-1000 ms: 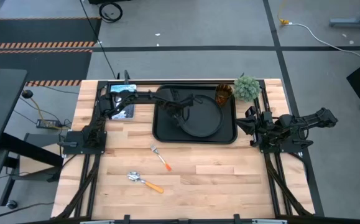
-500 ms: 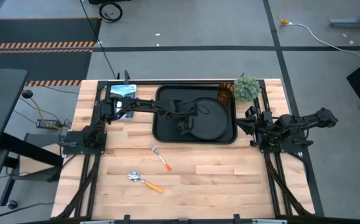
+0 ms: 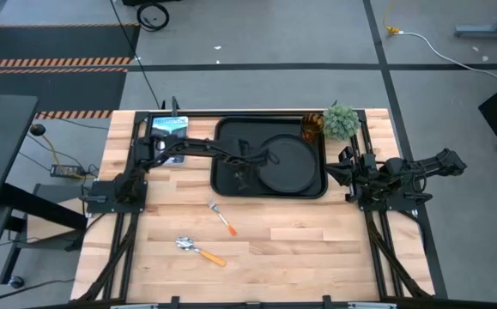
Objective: Pick and place plate/cup/fork/spoon on tray
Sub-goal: Put the orange fork on the black tray to the left of the black plate
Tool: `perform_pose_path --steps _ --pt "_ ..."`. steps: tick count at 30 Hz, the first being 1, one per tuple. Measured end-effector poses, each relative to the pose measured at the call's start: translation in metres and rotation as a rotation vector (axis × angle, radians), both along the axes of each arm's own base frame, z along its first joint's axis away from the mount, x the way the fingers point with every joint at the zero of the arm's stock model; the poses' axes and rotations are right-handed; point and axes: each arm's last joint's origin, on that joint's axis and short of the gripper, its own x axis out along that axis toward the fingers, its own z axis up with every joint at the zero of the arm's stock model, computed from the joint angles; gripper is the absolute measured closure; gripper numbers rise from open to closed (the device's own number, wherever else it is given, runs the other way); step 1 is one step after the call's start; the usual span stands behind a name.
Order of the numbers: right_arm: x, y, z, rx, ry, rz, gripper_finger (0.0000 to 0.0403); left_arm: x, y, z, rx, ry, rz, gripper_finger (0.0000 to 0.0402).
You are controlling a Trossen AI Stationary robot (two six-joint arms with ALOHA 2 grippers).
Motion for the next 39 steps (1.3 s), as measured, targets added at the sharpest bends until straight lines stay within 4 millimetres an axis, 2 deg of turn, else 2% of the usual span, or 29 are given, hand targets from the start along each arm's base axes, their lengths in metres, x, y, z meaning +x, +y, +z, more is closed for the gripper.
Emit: perform_pose_path --steps 4,7,15,18,25,31,39 --pt "0.0 0.0 0.0 0.0 0.0 0.0 0.0369 -0.004 -0.013 0.022 0.012 -0.056 0.034 0.0286" --pt "0.0 0.0 0.0 0.0 0.0 0.001 0.0369 -0.007 -0.03 0.032 0.0 -0.093 0.065 0.0286" --pt "0.0 0.0 0.0 0.0 -0.001 0.001 0.0369 -0.007 -0.097 0.035 -0.112 -0.146 0.105 0.0286" --pt "0.0 0.0 0.0 0.0 -0.001 0.0 0.0369 -0.009 -0.12 0.034 -0.104 -0.131 0.021 0.0286" --pt "0.0 0.0 0.0 0.0 -0.001 0.001 0.0369 -0.02 -0.165 0.031 -0.08 -0.044 -0.297 0.0286" --pt "0.0 0.0 0.0 0.0 -0.002 0.001 0.0369 -0.025 -0.176 0.014 -0.062 0.057 -0.449 0.0286" --pt "0.0 0.0 0.0 0.001 -0.003 0.0 0.0369 -0.037 -0.171 -0.017 -0.094 0.122 -0.492 0.0286"
